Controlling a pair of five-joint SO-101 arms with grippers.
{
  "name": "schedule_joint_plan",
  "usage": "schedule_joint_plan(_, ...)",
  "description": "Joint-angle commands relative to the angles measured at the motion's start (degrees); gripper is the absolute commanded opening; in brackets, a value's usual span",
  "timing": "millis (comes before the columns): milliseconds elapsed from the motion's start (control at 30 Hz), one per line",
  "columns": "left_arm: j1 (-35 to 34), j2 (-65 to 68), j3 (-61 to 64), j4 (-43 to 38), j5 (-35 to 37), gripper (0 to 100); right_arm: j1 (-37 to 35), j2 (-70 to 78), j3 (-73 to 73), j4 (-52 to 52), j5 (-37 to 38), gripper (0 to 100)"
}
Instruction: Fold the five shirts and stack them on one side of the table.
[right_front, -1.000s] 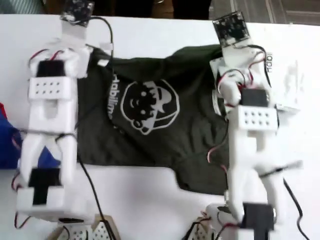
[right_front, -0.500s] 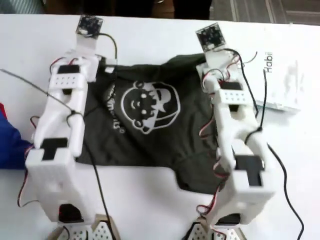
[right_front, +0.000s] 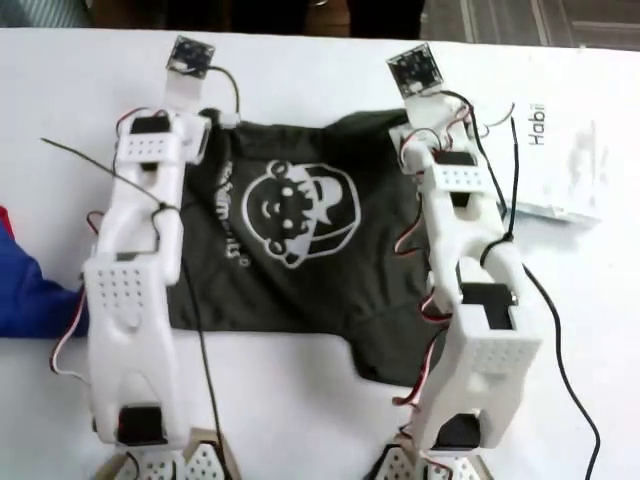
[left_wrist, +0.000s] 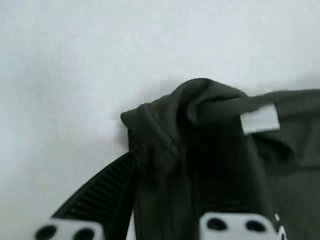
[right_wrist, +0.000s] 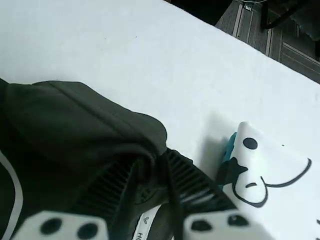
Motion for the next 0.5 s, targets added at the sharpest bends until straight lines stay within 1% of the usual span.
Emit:
schedule_joint_plan(0, -0.97, 1.49, -10.95, 3.87, 0.18, 15, -0.22, -0.48, -2.99, 0.22, -0.44, 1.9)
schedule_joint_plan(67, -1.49, 2.99, -16.92, 5.98, 1.85, 15, -0.13, -0.48, -2.99, 0.22, -0.44, 1.9)
schedule_joint_plan(167, -3.08, 4.92, -23.96, 6.68, 7.38, 15, -0.13, -0.48, -2.99, 0.31, -0.44, 1.9)
schedule_joint_plan(300, -3.96, 9.49, -27.74, 7.03, 13.45, 15, -0.66, -0.48, -2.99, 0.31, -0.44, 1.9)
schedule_joint_plan(467, -2.02, 14.24, -28.09, 9.14, 13.80, 15, -0.66, -0.48, -2.90, 0.31, -0.44, 1.9)
